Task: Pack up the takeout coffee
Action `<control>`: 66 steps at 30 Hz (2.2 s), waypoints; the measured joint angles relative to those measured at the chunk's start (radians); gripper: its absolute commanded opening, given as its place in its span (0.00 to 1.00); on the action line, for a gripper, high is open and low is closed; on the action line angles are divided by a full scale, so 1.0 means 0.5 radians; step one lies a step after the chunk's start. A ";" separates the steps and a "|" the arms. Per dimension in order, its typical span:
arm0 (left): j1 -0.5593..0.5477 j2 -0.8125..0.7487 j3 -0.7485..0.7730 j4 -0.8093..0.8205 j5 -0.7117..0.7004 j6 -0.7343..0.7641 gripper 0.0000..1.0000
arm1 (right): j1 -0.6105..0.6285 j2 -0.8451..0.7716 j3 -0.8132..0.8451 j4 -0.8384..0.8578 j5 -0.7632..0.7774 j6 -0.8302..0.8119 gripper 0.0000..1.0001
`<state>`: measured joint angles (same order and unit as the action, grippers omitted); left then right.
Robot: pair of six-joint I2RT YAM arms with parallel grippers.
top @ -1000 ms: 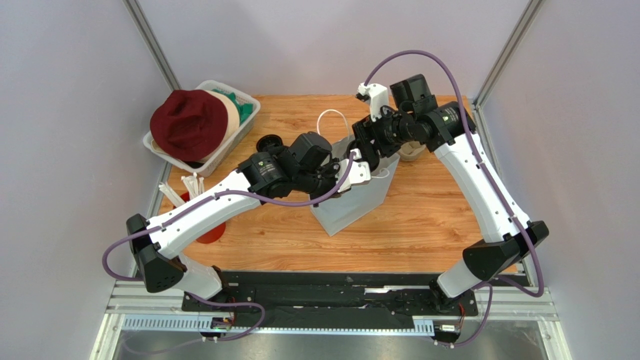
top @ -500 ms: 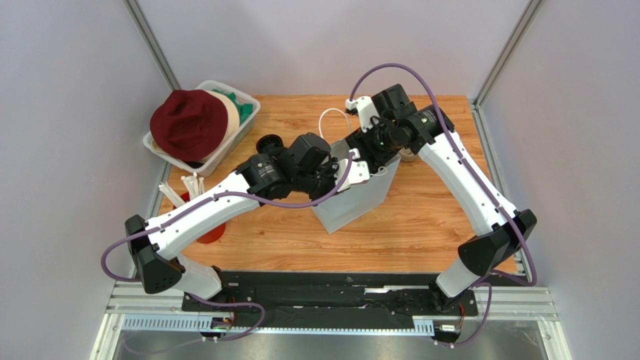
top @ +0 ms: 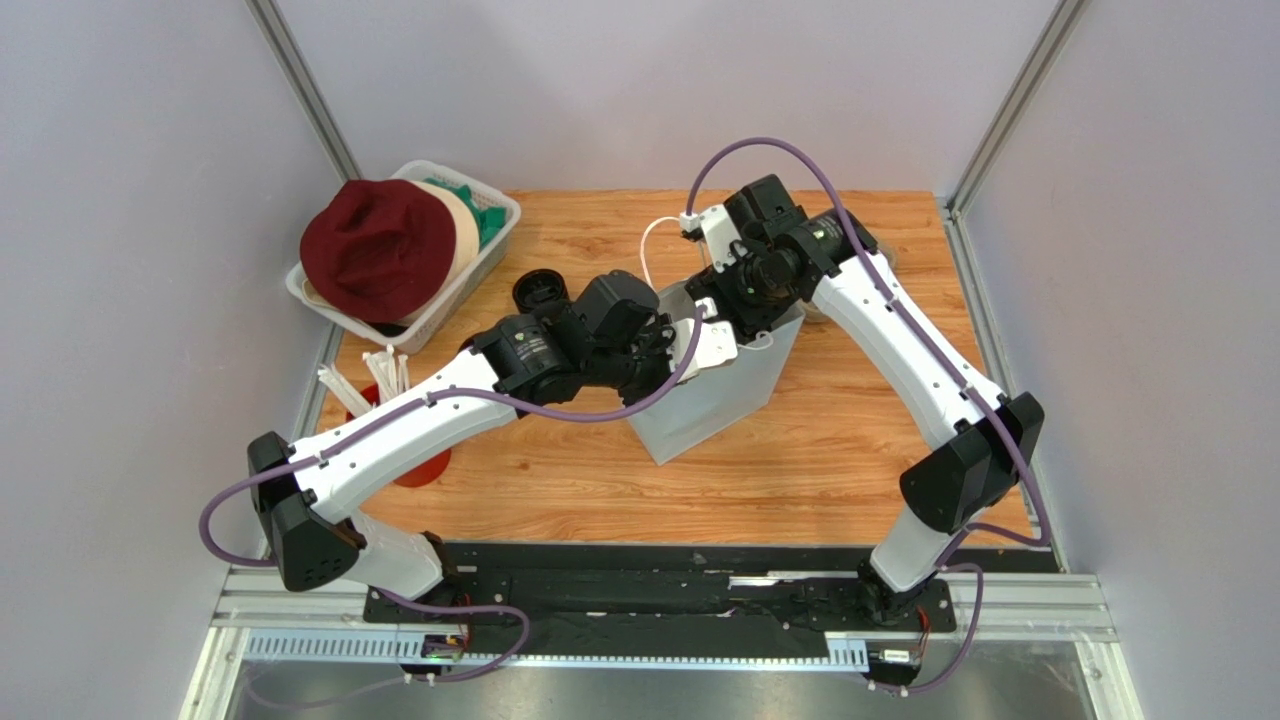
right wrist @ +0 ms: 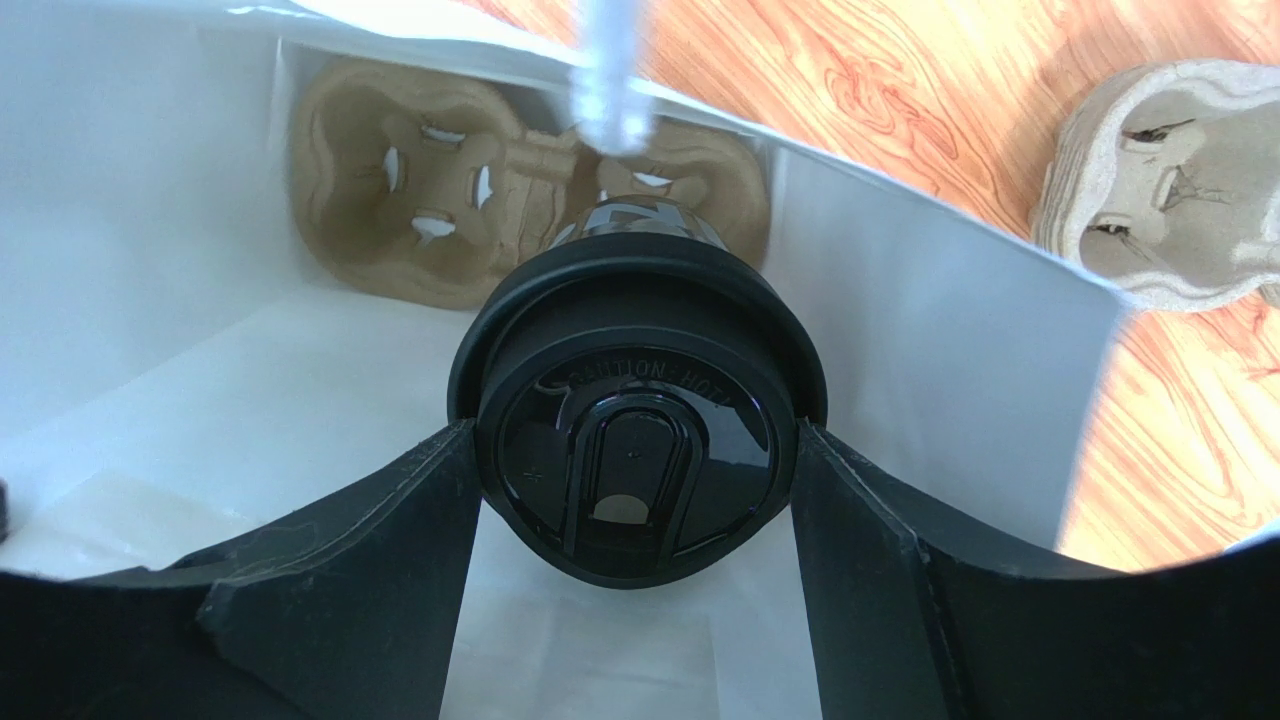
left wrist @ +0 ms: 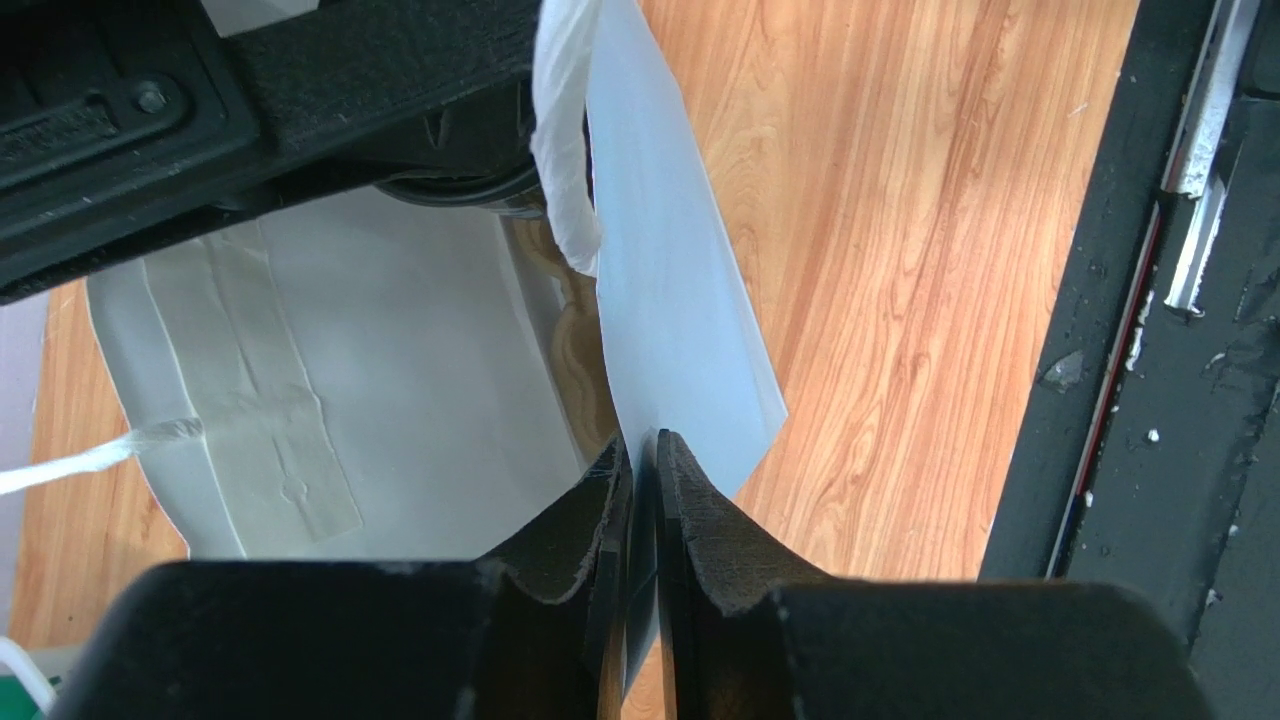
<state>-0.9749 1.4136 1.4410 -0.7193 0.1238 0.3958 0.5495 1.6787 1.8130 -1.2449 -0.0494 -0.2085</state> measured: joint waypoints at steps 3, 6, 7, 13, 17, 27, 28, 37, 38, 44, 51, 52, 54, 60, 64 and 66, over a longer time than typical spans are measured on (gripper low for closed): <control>0.000 0.000 -0.005 0.009 -0.006 -0.001 0.20 | 0.004 0.018 -0.008 0.004 0.011 -0.005 0.21; 0.000 0.000 -0.006 0.012 -0.007 -0.002 0.34 | 0.010 0.018 -0.047 0.015 0.015 -0.005 0.21; 0.000 0.000 -0.006 0.012 -0.009 -0.002 0.40 | 0.011 0.018 -0.062 0.018 0.015 -0.005 0.21; 0.005 -0.001 0.019 -0.011 -0.050 0.002 0.71 | 0.013 0.019 -0.070 0.021 0.015 -0.009 0.21; 0.035 -0.002 0.138 -0.056 -0.004 -0.010 0.78 | 0.013 0.019 -0.072 0.024 0.015 -0.014 0.21; 0.178 -0.112 0.380 -0.023 0.011 -0.016 0.78 | 0.019 0.019 -0.121 0.040 0.014 -0.020 0.21; 0.188 -0.111 0.379 -0.002 -0.017 -0.015 0.78 | 0.019 0.019 -0.121 0.044 0.014 -0.020 0.21; 0.237 0.052 0.274 0.217 -0.224 0.000 0.78 | 0.020 0.018 -0.131 0.063 0.014 -0.020 0.21; 0.242 0.079 0.269 0.233 -0.238 0.000 0.78 | 0.020 0.018 -0.131 0.063 0.014 -0.020 0.21; 0.257 0.221 0.265 0.343 -0.375 -0.002 0.75 | 0.021 0.018 -0.134 0.066 0.012 -0.020 0.21; 0.308 0.259 0.241 0.467 -0.494 -0.008 0.70 | 0.019 0.016 -0.190 0.085 0.011 -0.021 0.21; 0.317 0.259 0.241 0.487 -0.508 -0.009 0.68 | 0.021 0.016 -0.198 0.088 0.008 -0.021 0.21; 0.330 0.260 0.241 0.523 -0.539 -0.010 0.68 | 0.021 0.014 -0.208 0.094 0.008 -0.021 0.21; 0.345 0.301 0.231 0.606 -0.625 -0.013 0.65 | 0.021 -0.005 -0.229 0.107 0.006 -0.030 0.21; 0.345 0.334 0.227 0.653 -0.658 -0.018 0.64 | 0.021 -0.022 -0.229 0.108 0.006 -0.035 0.20; 0.347 0.347 0.227 0.674 -0.678 -0.021 0.64 | 0.021 -0.031 -0.229 0.108 0.006 -0.035 0.21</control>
<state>-0.8013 1.5871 1.5543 -0.3820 -0.2153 0.3851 0.5598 1.6634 1.6985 -1.1908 -0.0463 -0.2260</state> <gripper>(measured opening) 0.643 0.719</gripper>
